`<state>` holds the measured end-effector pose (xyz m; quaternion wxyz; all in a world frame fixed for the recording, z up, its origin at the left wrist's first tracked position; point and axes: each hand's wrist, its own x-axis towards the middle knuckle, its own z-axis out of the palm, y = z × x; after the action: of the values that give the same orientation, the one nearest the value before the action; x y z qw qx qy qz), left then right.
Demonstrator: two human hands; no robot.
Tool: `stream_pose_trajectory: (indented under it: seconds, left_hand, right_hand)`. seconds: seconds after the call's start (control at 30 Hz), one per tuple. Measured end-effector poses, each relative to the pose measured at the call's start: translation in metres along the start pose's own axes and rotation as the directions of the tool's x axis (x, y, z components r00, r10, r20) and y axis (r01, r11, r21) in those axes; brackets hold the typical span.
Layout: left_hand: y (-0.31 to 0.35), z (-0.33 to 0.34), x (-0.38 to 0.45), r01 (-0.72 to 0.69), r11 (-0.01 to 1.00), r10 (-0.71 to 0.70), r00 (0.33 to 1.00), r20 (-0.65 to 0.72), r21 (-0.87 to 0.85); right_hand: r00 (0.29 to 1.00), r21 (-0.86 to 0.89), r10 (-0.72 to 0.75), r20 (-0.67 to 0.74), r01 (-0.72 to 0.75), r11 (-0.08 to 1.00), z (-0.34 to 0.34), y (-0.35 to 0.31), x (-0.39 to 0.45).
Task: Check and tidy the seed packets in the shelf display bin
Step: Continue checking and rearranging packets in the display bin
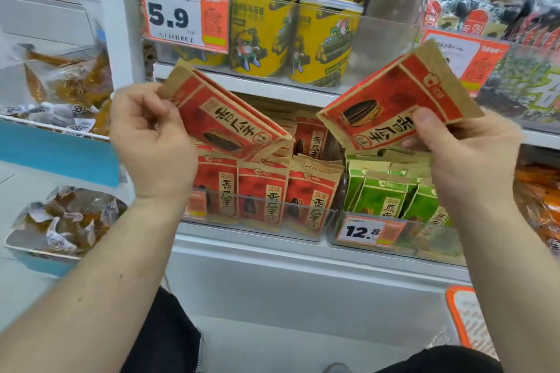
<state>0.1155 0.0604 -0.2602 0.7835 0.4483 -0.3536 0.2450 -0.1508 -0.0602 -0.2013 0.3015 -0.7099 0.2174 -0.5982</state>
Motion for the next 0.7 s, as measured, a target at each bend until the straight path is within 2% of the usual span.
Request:
stream_pose_trajectory:
  seconds: [0.1,0.2,0.33,0.43,0.57,0.63,0.7]
  left_hand:
    - [0.003,-0.003,-0.004,-0.011,1.0,0.011,0.999,0.036,-0.005]
    - [0.001,-0.007,-0.004,-0.047,0.999,0.048,0.998,0.047,-0.025]
    - [0.0,-0.009,0.0,-0.047,0.998,0.046,0.999,-0.03,-0.051]
    - [0.007,-0.007,-0.003,-0.092,0.994,0.093,0.996,0.006,-0.058]
    - [0.009,-0.005,-0.007,-0.106,0.992,0.109,0.992,0.056,-0.062]
    - [0.009,-0.005,-0.009,-0.106,0.993,0.109,0.992,0.059,-0.05]
    - [0.008,-0.005,-0.01,-0.09,0.995,0.092,0.994,0.052,-0.04]
  right_hand:
    - [0.981,-0.14,0.01,0.194,0.018,0.99,0.017,0.01,0.008]
    - [0.953,-0.326,0.019,0.301,0.085,0.941,0.031,0.026,0.012]
    - [0.94,-0.502,0.136,0.312,0.042,0.864,0.043,0.043,0.017]
    - [0.906,-0.621,0.26,0.335,0.005,0.784,0.057,0.054,0.025]
    - [0.804,-0.792,0.479,0.352,-0.016,0.61,0.077,0.076,0.046]
    - [0.741,-0.88,0.576,0.346,0.044,0.472,0.085,0.087,0.057]
    - [0.709,-0.927,0.621,0.336,0.13,0.353,0.092,0.095,0.065]
